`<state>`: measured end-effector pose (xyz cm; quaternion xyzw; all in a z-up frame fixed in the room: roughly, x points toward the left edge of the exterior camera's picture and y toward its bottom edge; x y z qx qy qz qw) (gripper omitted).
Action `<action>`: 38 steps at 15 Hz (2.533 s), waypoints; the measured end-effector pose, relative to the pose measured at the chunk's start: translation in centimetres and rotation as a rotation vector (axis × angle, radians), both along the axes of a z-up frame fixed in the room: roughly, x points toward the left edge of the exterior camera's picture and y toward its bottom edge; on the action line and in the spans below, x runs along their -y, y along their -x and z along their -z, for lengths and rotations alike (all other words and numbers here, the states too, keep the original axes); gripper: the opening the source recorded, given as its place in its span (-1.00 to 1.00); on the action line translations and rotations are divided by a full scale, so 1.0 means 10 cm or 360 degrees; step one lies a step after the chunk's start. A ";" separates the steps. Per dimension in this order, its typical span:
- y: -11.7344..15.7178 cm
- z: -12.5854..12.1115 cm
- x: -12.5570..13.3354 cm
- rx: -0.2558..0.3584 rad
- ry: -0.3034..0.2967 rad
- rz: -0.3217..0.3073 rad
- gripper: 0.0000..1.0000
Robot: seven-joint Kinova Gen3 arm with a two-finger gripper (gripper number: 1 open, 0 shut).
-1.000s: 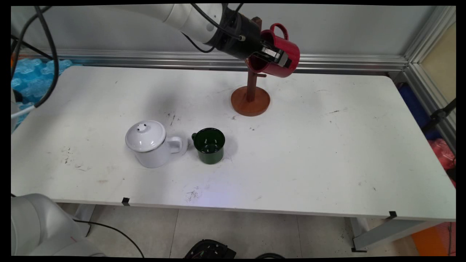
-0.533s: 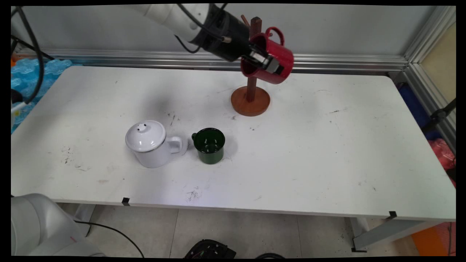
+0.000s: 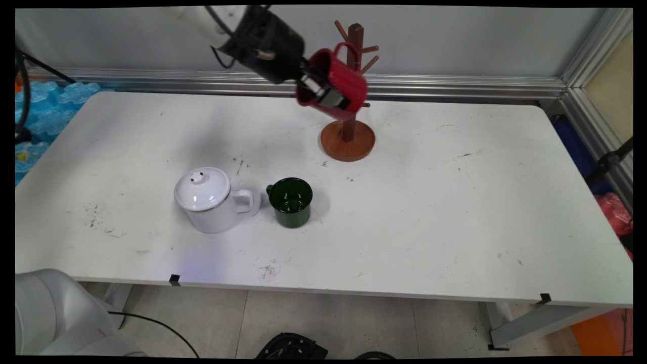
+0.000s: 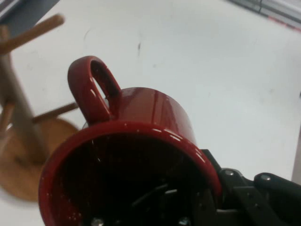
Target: Place the picked object on the table
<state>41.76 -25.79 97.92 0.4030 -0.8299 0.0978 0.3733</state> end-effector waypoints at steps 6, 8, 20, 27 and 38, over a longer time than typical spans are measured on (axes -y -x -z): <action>-0.39 -0.06 -0.01 0.0230 -0.0020 0.0077 -1.00; -0.51 -0.08 0.01 0.0310 -0.0023 0.0092 -1.00; -1.06 0.09 0.26 0.0793 -0.0068 0.0095 -1.00; -1.18 0.36 0.40 0.1010 -0.0139 0.0063 -1.00; -1.19 0.90 0.53 0.1244 -0.0311 0.0036 -1.00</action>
